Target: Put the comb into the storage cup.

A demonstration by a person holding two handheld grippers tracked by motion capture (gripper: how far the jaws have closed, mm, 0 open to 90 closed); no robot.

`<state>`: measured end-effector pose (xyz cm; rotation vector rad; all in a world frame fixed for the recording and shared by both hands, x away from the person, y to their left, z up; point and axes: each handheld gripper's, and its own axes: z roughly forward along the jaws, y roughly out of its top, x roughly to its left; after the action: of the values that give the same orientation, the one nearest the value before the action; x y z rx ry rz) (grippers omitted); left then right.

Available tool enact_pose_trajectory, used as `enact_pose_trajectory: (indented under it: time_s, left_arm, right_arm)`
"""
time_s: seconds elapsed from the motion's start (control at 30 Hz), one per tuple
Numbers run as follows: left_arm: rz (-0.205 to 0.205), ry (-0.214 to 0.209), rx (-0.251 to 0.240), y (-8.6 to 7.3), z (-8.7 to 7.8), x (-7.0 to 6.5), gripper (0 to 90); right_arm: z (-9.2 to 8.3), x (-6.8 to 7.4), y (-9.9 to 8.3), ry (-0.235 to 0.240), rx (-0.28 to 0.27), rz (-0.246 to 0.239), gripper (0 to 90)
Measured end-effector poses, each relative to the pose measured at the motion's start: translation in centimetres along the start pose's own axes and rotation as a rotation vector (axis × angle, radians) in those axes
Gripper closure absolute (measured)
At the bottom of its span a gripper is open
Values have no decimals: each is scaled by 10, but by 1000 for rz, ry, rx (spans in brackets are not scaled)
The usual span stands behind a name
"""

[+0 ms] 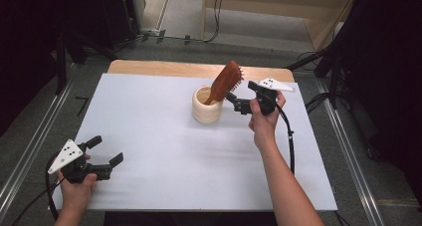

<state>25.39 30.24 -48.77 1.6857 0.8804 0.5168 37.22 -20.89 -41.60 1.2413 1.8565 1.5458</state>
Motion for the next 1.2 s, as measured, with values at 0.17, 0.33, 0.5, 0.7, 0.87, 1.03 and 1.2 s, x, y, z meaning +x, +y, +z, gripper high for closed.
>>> enact_pose_trajectory:
  time_s: [0.17, 0.33, 0.5, 0.7, 0.87, 1.03, 1.2]
  left_arm:
    - [-1, 0, 0, 0, 0, 0, 0]
    - [1, 0, 1, 0, 0, 0, 0]
    - [4, -1, 4, 0, 0, 0, 0]
    - [4, -2, 4, 0, 0, -1, 0]
    - [5, -2, 5, 0, 0, -1, 0]
    - [6, -2, 6, 0, 0, -1, 0]
    - [9, 0, 5, 0, 0, -1, 0]
  right_arm:
    - [-5, 1, -2, 1, 1, -18, 0]
    - [-11, 1, -3, 1, 1, -20, 0]
    - [-16, 2, -5, -1, 2, -27, 0]
    - [-22, 4, -7, 1, 8, -34, 0]
    - [-26, 3, -10, -3, 7, -46, 0]
    - [-33, 2, -12, -4, 0, -46, 0]
    - [-38, 2, -15, -6, -3, -59, 0]
